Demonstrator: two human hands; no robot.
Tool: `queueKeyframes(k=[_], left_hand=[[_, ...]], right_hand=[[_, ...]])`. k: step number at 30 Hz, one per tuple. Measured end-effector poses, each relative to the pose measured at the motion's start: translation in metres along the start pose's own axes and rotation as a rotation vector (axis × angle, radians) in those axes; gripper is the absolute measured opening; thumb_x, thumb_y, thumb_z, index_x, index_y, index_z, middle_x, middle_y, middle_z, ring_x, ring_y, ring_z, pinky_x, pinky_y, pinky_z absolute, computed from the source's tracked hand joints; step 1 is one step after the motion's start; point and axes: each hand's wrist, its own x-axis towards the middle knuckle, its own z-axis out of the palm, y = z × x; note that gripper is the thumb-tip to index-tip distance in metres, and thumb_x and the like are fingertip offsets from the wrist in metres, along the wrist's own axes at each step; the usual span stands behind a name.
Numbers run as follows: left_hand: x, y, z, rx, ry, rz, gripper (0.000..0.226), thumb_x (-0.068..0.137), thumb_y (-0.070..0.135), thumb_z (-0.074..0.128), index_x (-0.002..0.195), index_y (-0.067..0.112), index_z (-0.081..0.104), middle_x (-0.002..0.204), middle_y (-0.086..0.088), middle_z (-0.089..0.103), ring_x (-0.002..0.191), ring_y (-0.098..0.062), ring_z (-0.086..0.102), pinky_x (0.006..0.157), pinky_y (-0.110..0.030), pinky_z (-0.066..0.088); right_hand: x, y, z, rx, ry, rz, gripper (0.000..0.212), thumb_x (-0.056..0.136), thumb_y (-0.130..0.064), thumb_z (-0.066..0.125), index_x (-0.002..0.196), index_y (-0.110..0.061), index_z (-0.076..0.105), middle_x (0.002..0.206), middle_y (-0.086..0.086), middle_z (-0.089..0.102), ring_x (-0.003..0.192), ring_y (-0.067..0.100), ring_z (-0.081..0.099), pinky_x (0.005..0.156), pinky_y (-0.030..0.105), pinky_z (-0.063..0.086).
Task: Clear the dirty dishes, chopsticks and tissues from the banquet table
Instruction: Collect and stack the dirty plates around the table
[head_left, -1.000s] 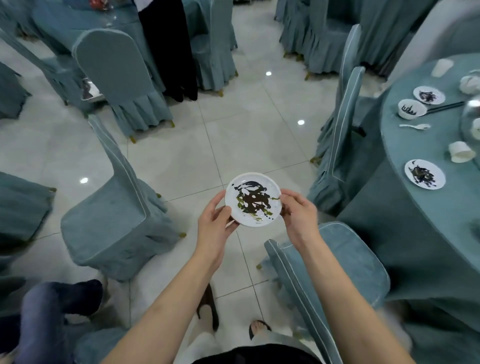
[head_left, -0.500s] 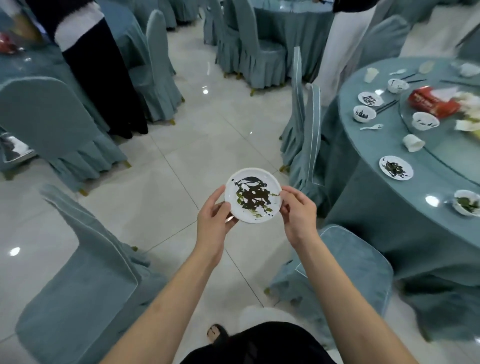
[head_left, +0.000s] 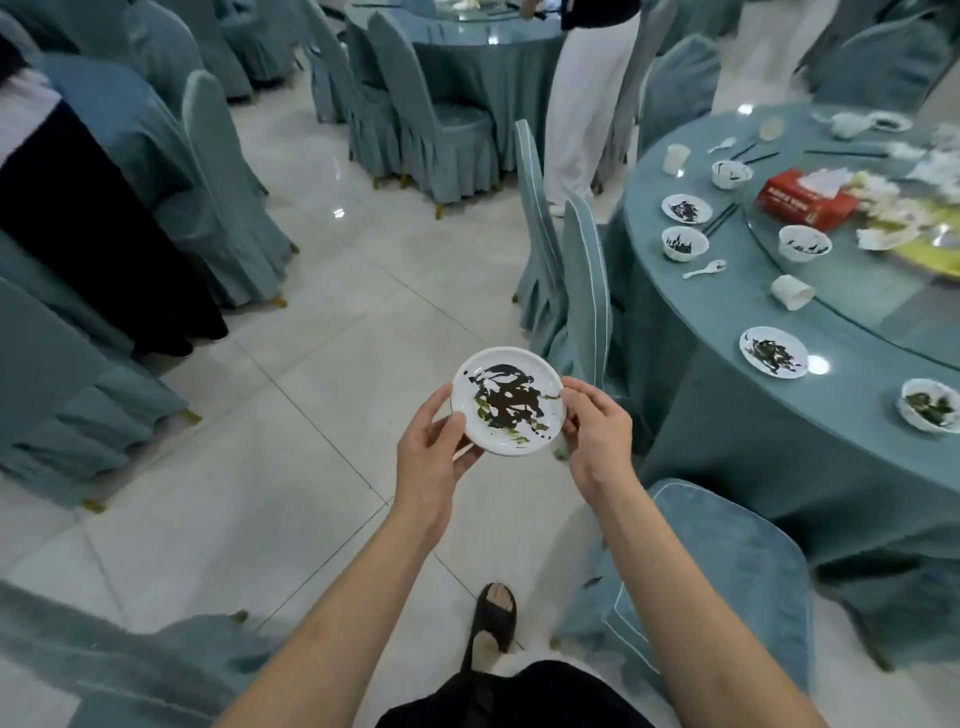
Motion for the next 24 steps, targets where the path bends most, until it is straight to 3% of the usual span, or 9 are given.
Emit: queueKeyframes(k=[8,15,24], left_hand=[[0.102,0.028,0.047,0.021,-0.103,0.002,0.038,0.103,0.011,0.058,0.139,0.026,0.058,0.119,-0.015,0.072,0.112,-0.031,0.07,0.091,-0.041,0.06],[0.165,0.034,0.09,0.013,-0.192,-0.06,0.038,0.103,0.012,0.059,0.14,0.022,0.056,0.12,-0.017,0.071,0.114,-0.033,0.069,0.092,-0.043,0.06],[0.26,0.039,0.16,0.091,-0.403,-0.162,0.036,0.103,0.012,0.058,0.138,0.021,0.057,0.126,-0.013,0.07,0.112,-0.031,0.07,0.089,-0.043,0.061]], right_hand=[[0.097,-0.03,0.03,-0.009,0.063,-0.047,0.016,0.094,0.002,0.064,0.108,0.002,0.072,0.084,0.009,0.074,0.065,0.013,0.066,0.063,0.023,0.057],[0.148,-0.056,0.03,0.034,0.176,-0.094,0.014,0.094,0.002,0.065,0.106,0.002,0.072,0.071,0.003,0.07,0.053,0.006,0.059,0.053,0.018,0.05],[0.219,-0.084,0.015,0.077,0.385,-0.179,0.017,0.093,0.0,0.066,0.109,0.002,0.073,0.087,0.011,0.073,0.06,0.008,0.062,0.056,0.019,0.051]])
